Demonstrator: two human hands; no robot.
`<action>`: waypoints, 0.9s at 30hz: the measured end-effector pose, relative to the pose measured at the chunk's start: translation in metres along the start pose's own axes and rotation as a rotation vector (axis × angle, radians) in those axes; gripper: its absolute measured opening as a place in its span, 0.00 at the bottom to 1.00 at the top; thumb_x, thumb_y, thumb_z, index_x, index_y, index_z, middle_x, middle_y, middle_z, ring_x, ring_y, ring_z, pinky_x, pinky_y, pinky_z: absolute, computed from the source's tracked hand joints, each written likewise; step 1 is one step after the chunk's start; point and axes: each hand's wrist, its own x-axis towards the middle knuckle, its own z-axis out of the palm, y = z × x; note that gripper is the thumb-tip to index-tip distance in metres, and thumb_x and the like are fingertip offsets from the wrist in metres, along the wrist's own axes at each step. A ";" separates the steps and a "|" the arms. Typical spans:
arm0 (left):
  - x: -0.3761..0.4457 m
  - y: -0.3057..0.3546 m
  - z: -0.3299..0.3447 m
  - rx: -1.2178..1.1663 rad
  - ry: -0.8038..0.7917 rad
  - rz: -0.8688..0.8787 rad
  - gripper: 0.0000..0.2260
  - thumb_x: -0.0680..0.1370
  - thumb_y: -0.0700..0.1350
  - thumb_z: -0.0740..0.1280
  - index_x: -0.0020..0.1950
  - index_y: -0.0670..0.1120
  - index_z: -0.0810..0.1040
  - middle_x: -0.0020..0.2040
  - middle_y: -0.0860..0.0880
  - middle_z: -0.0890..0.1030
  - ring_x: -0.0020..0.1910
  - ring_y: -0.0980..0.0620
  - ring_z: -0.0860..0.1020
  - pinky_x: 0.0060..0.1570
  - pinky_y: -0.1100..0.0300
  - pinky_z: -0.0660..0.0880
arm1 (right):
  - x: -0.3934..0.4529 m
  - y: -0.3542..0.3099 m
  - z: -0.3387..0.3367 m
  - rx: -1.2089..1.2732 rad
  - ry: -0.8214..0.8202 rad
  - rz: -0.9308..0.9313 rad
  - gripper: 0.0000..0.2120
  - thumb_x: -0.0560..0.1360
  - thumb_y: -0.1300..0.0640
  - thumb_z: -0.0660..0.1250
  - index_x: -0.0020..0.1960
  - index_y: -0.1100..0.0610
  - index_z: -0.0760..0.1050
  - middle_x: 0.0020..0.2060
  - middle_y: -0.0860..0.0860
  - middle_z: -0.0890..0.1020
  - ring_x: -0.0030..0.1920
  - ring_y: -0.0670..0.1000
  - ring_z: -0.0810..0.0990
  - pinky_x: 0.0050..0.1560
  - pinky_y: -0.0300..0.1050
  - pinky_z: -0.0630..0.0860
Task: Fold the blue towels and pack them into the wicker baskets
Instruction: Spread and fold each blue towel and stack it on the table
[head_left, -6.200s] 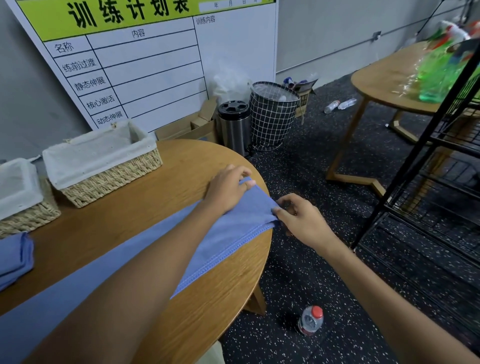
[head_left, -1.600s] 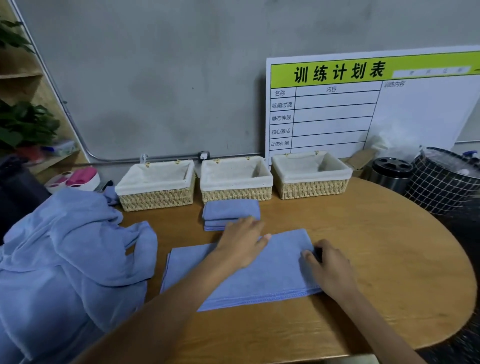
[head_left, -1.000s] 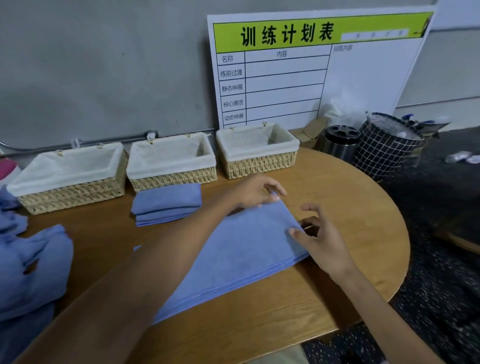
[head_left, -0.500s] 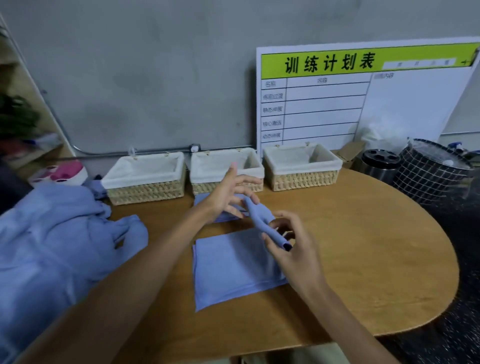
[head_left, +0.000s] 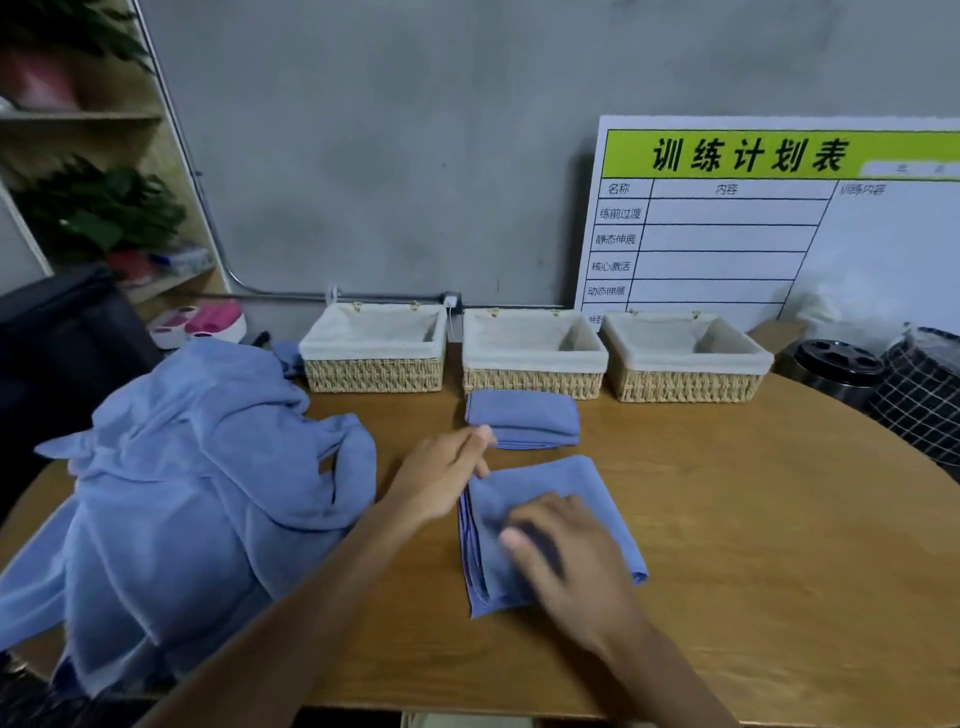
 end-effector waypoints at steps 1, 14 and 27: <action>0.000 0.007 0.006 0.047 0.078 0.053 0.18 0.86 0.55 0.53 0.59 0.52 0.81 0.45 0.55 0.85 0.47 0.55 0.81 0.50 0.55 0.75 | 0.003 0.008 -0.006 0.018 0.094 0.035 0.18 0.81 0.37 0.53 0.48 0.47 0.76 0.44 0.42 0.77 0.47 0.48 0.75 0.48 0.49 0.73; -0.009 0.013 0.060 0.555 -0.302 0.006 0.26 0.84 0.61 0.45 0.82 0.59 0.48 0.82 0.60 0.47 0.81 0.55 0.45 0.78 0.42 0.44 | -0.008 0.078 -0.008 -0.380 -0.216 0.410 0.47 0.69 0.26 0.25 0.80 0.47 0.50 0.79 0.46 0.56 0.78 0.48 0.54 0.77 0.54 0.50; -0.001 0.023 0.029 0.491 -0.148 0.015 0.22 0.80 0.67 0.58 0.51 0.50 0.80 0.52 0.49 0.83 0.47 0.50 0.81 0.47 0.54 0.78 | 0.037 0.092 -0.050 0.218 -0.254 0.371 0.14 0.72 0.50 0.76 0.46 0.54 0.73 0.39 0.47 0.78 0.39 0.47 0.75 0.38 0.43 0.69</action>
